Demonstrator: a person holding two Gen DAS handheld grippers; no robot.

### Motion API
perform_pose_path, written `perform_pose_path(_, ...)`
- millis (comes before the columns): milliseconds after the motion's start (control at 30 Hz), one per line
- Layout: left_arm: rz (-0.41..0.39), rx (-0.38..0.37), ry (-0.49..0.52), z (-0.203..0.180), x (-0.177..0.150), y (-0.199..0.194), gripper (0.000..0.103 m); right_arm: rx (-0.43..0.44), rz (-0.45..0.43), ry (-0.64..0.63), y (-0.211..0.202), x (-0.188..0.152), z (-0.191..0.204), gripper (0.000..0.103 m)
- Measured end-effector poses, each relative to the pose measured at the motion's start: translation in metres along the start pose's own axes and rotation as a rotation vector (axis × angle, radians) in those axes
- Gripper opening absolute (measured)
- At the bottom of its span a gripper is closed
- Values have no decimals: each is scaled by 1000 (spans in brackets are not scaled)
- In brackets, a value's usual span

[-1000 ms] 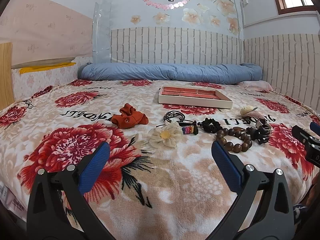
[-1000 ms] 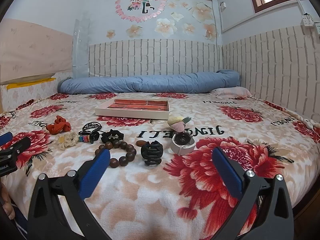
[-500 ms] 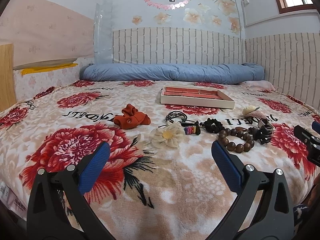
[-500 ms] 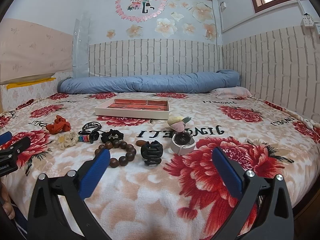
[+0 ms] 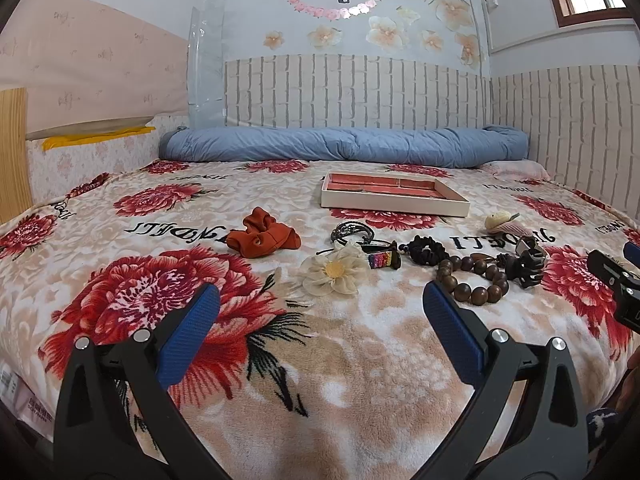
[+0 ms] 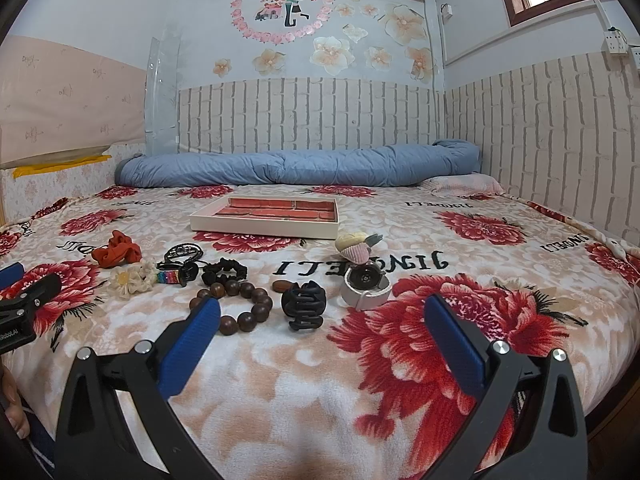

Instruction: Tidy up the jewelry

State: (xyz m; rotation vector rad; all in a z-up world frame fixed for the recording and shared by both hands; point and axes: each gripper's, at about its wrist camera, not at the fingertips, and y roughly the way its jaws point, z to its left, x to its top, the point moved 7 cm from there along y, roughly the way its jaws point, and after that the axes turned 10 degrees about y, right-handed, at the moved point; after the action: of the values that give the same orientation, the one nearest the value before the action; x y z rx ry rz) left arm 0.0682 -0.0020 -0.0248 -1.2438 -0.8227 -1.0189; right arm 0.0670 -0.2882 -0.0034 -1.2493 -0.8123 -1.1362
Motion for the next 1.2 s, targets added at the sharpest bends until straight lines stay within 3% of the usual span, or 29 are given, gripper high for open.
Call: perform_pose_path(1200, 2, 2, 4, -1, 0, 0, 98, -3, 1, 2, -3, 1, 0, 99)
